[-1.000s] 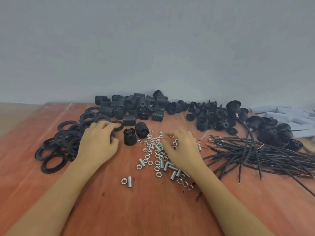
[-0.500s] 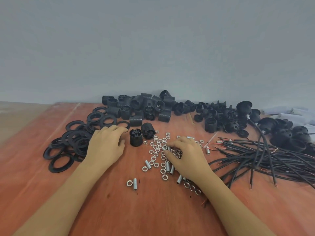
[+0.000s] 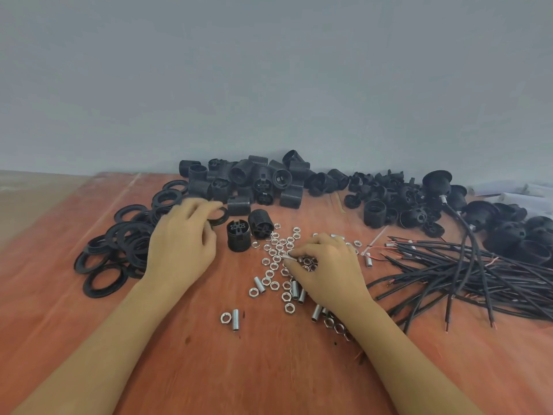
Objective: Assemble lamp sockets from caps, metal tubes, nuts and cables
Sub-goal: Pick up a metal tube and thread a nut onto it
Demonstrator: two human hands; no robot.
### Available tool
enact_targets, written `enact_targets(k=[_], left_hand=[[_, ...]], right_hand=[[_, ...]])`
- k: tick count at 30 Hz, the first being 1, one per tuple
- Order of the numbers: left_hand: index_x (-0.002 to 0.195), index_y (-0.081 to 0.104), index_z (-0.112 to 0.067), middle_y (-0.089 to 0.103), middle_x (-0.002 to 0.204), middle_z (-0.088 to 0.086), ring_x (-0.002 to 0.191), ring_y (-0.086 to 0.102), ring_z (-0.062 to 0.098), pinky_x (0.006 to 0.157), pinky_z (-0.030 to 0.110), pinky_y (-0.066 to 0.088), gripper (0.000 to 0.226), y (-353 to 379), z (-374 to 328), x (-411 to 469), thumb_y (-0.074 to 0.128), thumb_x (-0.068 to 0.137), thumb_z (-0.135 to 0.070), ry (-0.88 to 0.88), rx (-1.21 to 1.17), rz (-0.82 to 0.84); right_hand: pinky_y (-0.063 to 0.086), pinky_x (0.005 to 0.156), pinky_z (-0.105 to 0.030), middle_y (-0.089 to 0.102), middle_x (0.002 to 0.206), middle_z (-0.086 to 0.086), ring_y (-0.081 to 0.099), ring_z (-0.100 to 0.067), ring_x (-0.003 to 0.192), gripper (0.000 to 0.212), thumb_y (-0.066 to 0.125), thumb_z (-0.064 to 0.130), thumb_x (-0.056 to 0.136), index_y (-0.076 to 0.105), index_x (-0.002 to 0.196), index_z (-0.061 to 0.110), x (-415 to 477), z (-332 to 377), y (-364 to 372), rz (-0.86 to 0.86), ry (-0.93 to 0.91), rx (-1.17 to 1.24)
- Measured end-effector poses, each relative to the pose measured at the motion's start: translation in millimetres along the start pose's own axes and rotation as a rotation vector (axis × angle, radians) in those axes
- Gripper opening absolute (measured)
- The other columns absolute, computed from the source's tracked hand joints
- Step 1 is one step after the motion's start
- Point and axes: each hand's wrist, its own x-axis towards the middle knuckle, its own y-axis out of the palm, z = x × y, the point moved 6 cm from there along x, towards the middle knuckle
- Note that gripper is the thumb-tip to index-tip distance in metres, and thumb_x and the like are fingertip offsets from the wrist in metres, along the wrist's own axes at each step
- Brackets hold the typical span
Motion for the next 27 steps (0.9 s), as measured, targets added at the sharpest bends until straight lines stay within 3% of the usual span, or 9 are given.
enact_targets(k=[3, 5, 7, 9, 13, 16, 22, 27], left_hand=[[0.102, 0.071, -0.006, 0.064, 0.1, 0.007, 0.083, 0.062, 0.022, 0.075, 0.036, 0.052, 0.019, -22.0, -18.8, -2.1, 0.057, 0.089, -0.004, 0.17, -0.179, -0.233], [0.097, 0.073, -0.008, 0.065, 0.094, 0.003, 0.072, 0.06, 0.014, 0.07, 0.031, 0.052, 0.016, -19.5, -40.4, -9.7, 0.059, 0.09, -0.009, 0.3, -0.296, -0.162], [0.097, 0.073, -0.014, 0.066, 0.086, -0.005, 0.068, 0.058, 0.008, 0.068, 0.03, 0.052, 0.014, -6.1, -59.8, -18.5, 0.063, 0.088, -0.017, 0.346, -0.339, 0.013], [0.097, 0.074, -0.017, 0.066, 0.083, -0.009, 0.069, 0.058, 0.008, 0.067, 0.033, 0.052, 0.014, 9.7, -70.1, -25.6, 0.068, 0.085, -0.022, 0.315, -0.33, 0.181], [0.102, 0.075, -0.021, 0.065, 0.091, -0.009, 0.084, 0.059, 0.013, 0.077, 0.033, 0.05, 0.023, 29.3, -70.7, -30.3, 0.073, 0.084, -0.034, 0.206, -0.278, 0.361], [0.1, 0.075, -0.027, 0.064, 0.094, -0.011, 0.087, 0.057, 0.012, 0.079, 0.029, 0.046, 0.019, 34.7, -68.2, -32.3, 0.07, 0.084, -0.035, 0.139, -0.275, 0.39], [0.084, 0.072, -0.03, 0.053, 0.074, -0.018, 0.066, 0.048, -0.003, 0.062, 0.011, 0.032, 0.005, 36.9, -66.3, -30.8, 0.069, 0.081, -0.027, 0.017, -0.293, 0.433], [0.086, 0.073, -0.033, 0.06, 0.077, -0.019, 0.068, 0.052, -0.006, 0.062, 0.011, 0.036, 0.007, 40.9, -59.4, -27.1, 0.072, 0.079, -0.034, -0.054, -0.301, 0.515]], right_hand=[[0.036, 0.093, -0.032, 0.062, 0.105, 0.01, 0.05, -0.015, 0.104, 0.022, 0.062, 0.046, 0.092, 0.074, 0.099, 0.03, 2.6, 1.5, 3.5, 0.014, -0.01, -0.03], [0.036, 0.088, -0.029, 0.059, 0.103, 0.007, 0.049, -0.016, 0.098, 0.021, 0.061, 0.042, 0.094, 0.071, 0.098, 0.024, 2.9, 3.8, 4.5, -0.01, -0.047, -0.026], [0.037, 0.085, -0.03, 0.06, 0.101, 0.005, 0.05, -0.017, 0.094, 0.02, 0.06, 0.038, 0.095, 0.069, 0.098, 0.02, 2.5, 5.3, 2.5, -0.052, -0.076, -0.007], [0.038, 0.085, -0.032, 0.062, 0.1, 0.003, 0.052, -0.019, 0.093, 0.019, 0.06, 0.035, 0.095, 0.068, 0.098, 0.018, 1.9, 5.5, 1.6, -0.069, -0.085, -0.001], [0.04, 0.084, -0.033, 0.064, 0.098, 0.003, 0.054, -0.02, 0.091, 0.018, 0.062, 0.033, 0.095, 0.069, 0.097, 0.017, 0.8, 5.2, 0.3, -0.077, -0.069, 0.011], [0.041, 0.084, -0.034, 0.064, 0.097, 0.004, 0.053, -0.019, 0.091, 0.017, 0.063, 0.032, 0.094, 0.069, 0.096, 0.017, 0.0, 5.2, 0.3, -0.081, -0.062, 0.016], [0.041, 0.087, -0.035, 0.064, 0.099, 0.004, 0.054, -0.018, 0.094, 0.018, 0.062, 0.034, 0.095, 0.069, 0.098, 0.017, -0.1, 4.9, -0.3, -0.065, -0.048, 0.038], [0.04, 0.089, -0.033, 0.063, 0.098, 0.007, 0.052, -0.017, 0.096, 0.018, 0.061, 0.035, 0.095, 0.068, 0.098, 0.019, -1.2, 5.9, -1.1, -0.056, -0.045, 0.054]])
